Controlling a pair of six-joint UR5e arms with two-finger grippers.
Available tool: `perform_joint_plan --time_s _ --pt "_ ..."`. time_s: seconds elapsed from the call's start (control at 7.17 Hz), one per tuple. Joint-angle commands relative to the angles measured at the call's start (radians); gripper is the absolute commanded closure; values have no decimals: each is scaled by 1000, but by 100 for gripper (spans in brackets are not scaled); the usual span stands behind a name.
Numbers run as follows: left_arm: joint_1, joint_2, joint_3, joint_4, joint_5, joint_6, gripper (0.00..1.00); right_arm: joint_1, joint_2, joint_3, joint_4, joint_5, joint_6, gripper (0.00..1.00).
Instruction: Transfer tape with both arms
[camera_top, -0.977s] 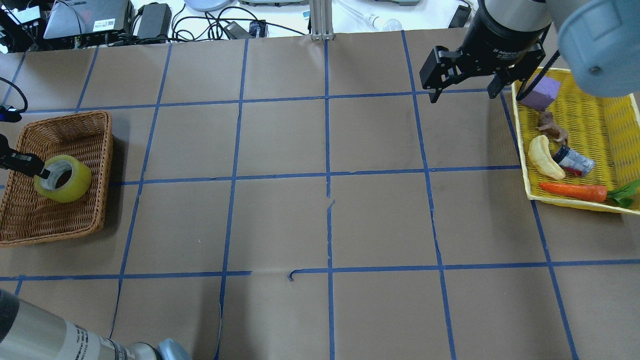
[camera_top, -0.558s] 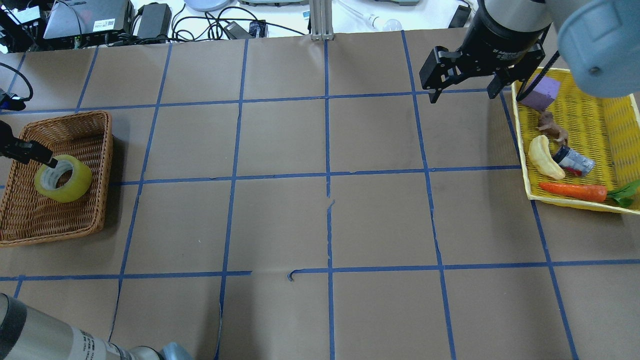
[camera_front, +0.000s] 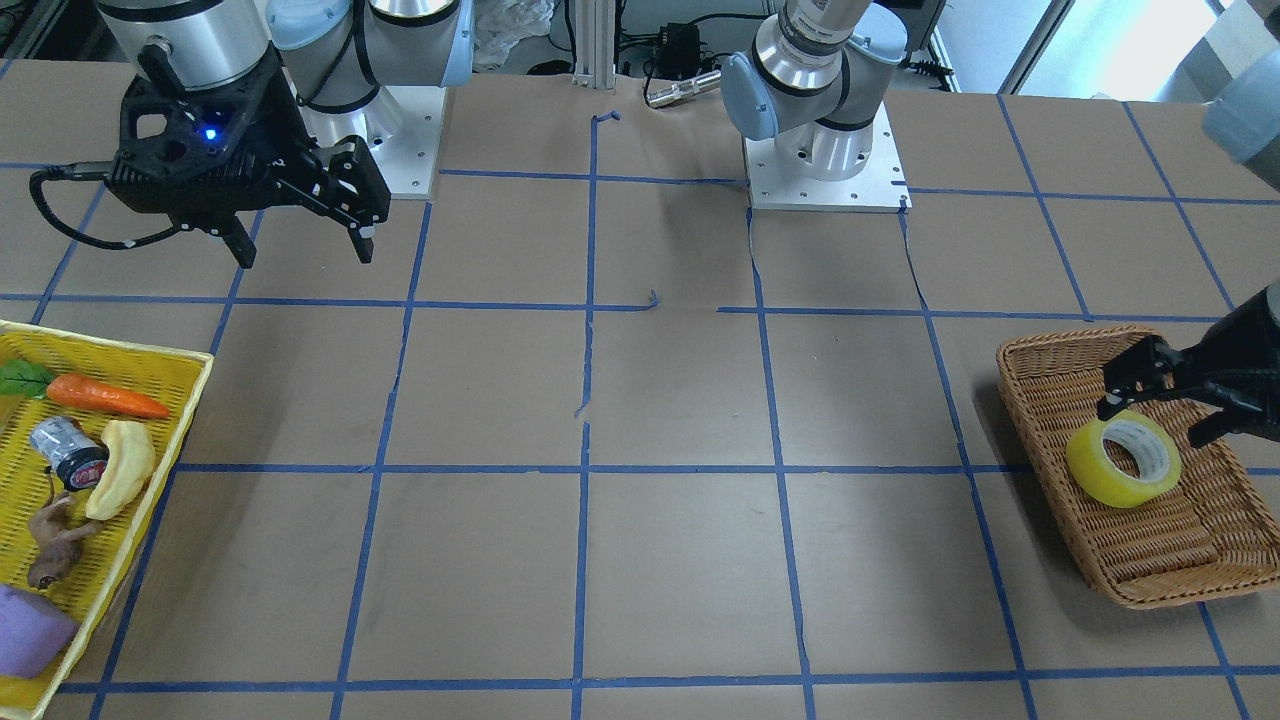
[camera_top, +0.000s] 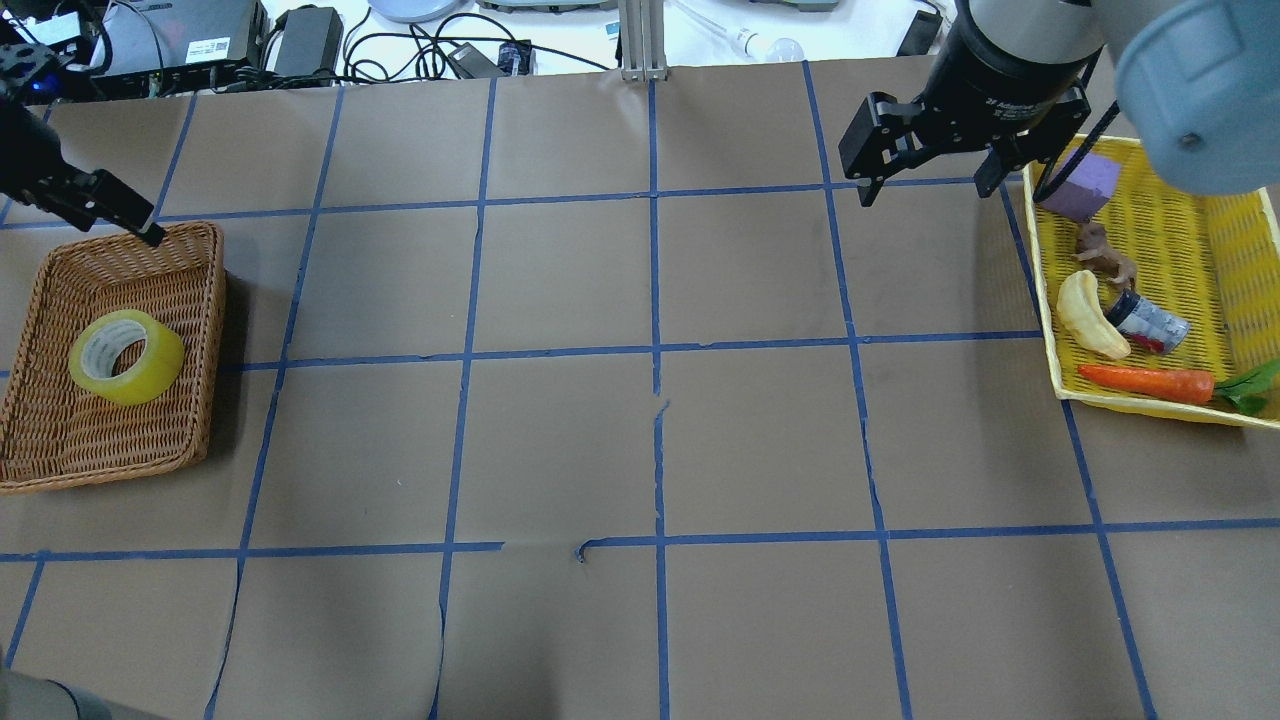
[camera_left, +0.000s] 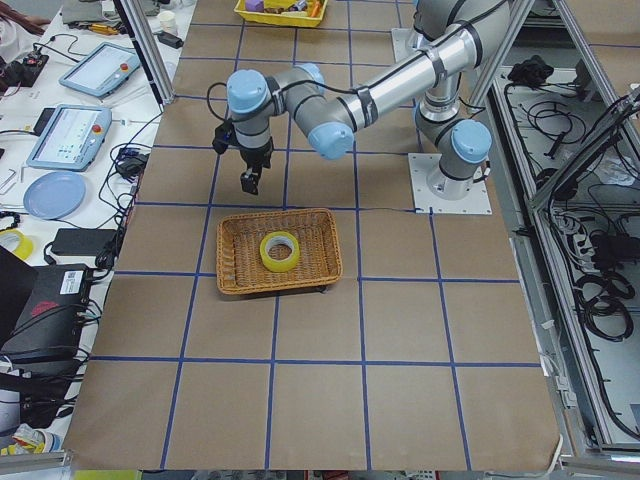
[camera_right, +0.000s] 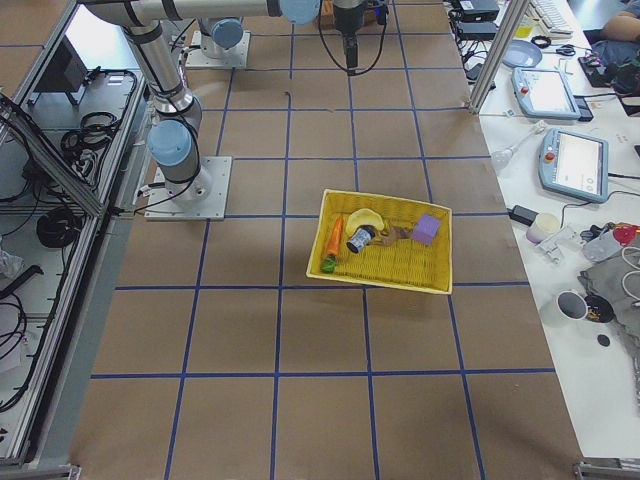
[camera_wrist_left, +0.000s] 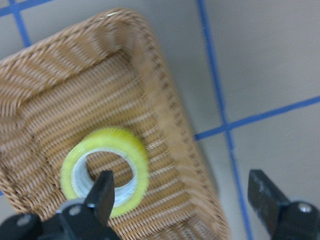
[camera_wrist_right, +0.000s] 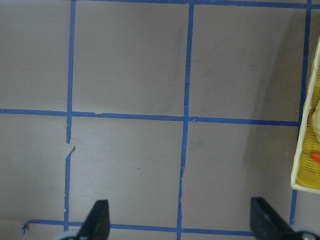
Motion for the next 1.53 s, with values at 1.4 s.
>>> perform_joint_plan --time_s 1.4 --pt "-458 295 -19 -234 72 -639 2 0 0 1 2 -2 0 0"
